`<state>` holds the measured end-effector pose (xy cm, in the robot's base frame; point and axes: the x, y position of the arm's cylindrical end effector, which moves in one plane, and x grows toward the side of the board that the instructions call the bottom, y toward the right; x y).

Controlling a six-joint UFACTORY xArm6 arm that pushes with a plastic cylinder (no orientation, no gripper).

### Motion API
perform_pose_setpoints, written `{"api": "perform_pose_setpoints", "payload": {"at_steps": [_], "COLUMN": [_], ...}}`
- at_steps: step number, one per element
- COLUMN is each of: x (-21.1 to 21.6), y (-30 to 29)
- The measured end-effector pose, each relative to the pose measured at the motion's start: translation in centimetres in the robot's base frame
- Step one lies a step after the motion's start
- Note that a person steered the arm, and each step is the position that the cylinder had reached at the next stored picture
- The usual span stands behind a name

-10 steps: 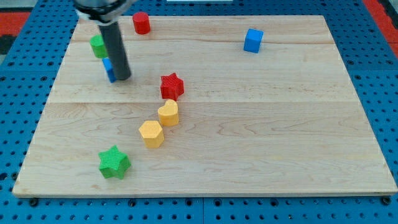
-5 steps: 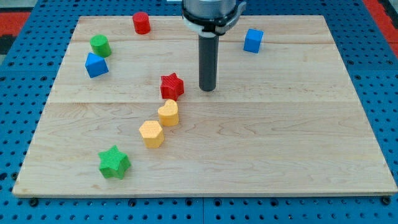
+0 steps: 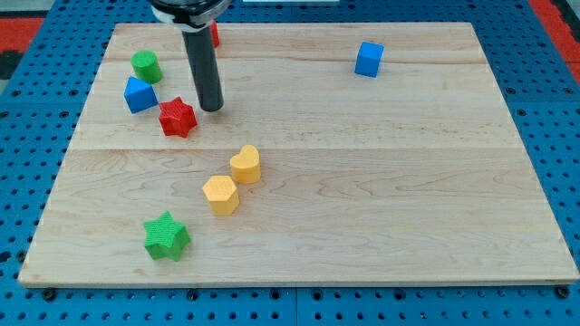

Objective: Push the blue triangle and red star vertically below green circle

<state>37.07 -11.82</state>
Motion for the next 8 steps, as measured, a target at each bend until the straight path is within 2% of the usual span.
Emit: {"api": "perform_pose_setpoints", "payload": {"at_steps": [2,4,6,7,8], "x": [2.7,5.7,5.9,6.0,3.9], "y": [-3.3,-0.5,-7.5,-5.4,3.9]}}
